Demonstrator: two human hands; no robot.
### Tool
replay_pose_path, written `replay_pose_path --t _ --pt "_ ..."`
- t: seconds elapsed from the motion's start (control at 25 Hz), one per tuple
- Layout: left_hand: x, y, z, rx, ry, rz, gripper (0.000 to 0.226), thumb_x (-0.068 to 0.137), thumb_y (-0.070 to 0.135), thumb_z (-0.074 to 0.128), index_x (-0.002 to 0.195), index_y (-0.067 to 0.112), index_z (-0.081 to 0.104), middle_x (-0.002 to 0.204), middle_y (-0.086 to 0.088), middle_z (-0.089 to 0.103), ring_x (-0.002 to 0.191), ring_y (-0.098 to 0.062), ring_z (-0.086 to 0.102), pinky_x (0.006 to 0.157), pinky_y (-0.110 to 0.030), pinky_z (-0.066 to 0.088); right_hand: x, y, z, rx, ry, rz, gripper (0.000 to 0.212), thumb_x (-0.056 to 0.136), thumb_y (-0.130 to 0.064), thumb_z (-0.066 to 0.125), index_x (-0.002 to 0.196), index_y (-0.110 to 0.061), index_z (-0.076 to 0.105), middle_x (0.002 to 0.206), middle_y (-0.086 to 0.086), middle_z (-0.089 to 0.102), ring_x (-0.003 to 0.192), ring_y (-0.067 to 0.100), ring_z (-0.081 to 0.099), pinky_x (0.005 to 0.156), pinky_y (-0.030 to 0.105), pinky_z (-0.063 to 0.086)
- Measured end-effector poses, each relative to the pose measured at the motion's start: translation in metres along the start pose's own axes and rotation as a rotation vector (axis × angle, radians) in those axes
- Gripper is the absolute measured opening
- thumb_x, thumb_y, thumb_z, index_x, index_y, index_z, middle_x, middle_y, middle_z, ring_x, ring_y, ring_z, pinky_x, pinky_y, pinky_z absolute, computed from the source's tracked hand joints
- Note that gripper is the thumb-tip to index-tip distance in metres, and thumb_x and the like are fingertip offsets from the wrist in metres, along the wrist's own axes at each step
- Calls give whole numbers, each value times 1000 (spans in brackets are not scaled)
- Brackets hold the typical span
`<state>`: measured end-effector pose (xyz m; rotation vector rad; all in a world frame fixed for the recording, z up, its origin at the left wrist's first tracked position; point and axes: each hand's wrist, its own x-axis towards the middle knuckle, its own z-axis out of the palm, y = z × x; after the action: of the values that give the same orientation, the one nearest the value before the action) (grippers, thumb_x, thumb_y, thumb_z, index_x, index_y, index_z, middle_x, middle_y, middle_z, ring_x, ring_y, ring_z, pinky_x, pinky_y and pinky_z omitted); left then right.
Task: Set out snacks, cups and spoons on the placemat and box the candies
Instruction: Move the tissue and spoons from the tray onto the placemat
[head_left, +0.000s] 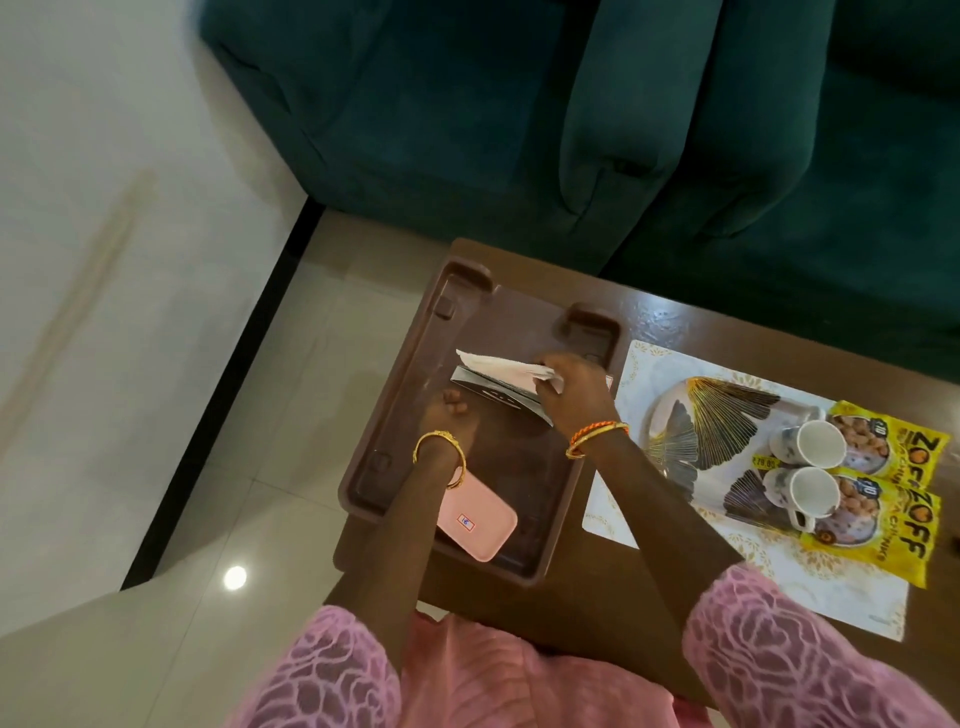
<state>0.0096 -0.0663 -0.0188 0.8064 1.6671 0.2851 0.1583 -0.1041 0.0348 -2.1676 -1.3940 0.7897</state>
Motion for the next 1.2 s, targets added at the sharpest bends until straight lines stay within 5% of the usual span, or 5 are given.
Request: replay_pose_path --t 0.32,0.6,0.76,0.96,1.2 --pt "23 6 0 -76 5 72 37 80 -9 56 110 11 48 83 -5 57 79 -17 58 85 -34 49 14 -10 24 -66 -68 -6 27 77 -3 56 102 -8 68 103 15 69 95 30 61 83 34 47" --pt "13 0 0 -107 -124 -82 26 79 -5 59 88 18 50 88 -10 60 71 -22 62 68 -33 52 -20 -6 44 -64 -110 26 28 77 -9 65 104 -7 59 114 17 63 101 34 59 81 37 50" --pt "8 -4 7 -129 -172 -105 22 82 -2 59 92 16 52 79 -1 63 55 -9 61 55 -22 49 -9 2 49 -43 -83 40 25 79 -7 60 104 -7 56 96 19 67 86 35 62 72 38 52" --pt "13 -7 12 -159 -131 -152 25 82 -3 58 100 12 52 82 -5 63 60 -14 56 57 -25 45 17 5 55 -203 -2 -7 24 82 -15 62 103 -5 65 106 19 57 100 35 50 84 42 46" --pt "23 -3 15 -220 -101 -163 24 87 -3 46 101 16 49 75 1 60 62 -12 55 58 -27 45 16 11 69 -154 -140 129 60 75 -43 68 125 -17 46 122 13 54 110 32 50 91 46 42"
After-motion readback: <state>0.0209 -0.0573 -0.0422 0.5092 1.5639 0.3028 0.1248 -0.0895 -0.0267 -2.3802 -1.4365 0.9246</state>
